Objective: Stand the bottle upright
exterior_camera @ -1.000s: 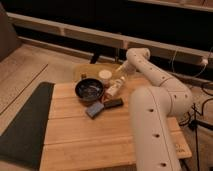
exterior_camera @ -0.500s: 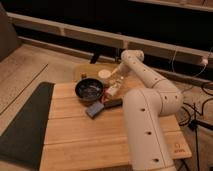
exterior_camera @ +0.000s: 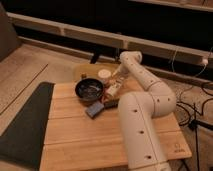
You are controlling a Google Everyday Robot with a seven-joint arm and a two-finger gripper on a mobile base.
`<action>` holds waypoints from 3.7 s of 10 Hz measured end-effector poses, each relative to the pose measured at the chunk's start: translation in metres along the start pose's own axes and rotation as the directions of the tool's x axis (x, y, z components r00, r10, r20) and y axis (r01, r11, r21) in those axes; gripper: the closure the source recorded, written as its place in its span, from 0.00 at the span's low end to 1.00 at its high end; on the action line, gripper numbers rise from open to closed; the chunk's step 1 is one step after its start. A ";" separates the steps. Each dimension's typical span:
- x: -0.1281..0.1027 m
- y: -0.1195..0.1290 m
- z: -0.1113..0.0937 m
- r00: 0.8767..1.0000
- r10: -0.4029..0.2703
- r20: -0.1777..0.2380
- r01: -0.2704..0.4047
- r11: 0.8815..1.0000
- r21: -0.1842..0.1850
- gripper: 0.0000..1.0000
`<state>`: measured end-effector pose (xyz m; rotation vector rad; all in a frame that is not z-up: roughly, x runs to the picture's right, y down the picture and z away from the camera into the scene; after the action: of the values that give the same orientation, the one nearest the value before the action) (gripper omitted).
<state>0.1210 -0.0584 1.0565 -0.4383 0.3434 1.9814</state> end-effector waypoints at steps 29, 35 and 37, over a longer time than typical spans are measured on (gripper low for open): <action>0.000 0.027 -0.166 0.815 -0.437 0.380 0.457 0.888 0.041 1.00; -0.018 0.065 -0.151 0.645 -0.610 0.460 0.651 0.754 0.088 1.00; -0.023 0.087 -0.151 0.581 -0.614 0.535 0.697 0.715 0.063 1.00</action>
<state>0.0752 -0.1776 0.9362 -0.0683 -0.3089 1.2939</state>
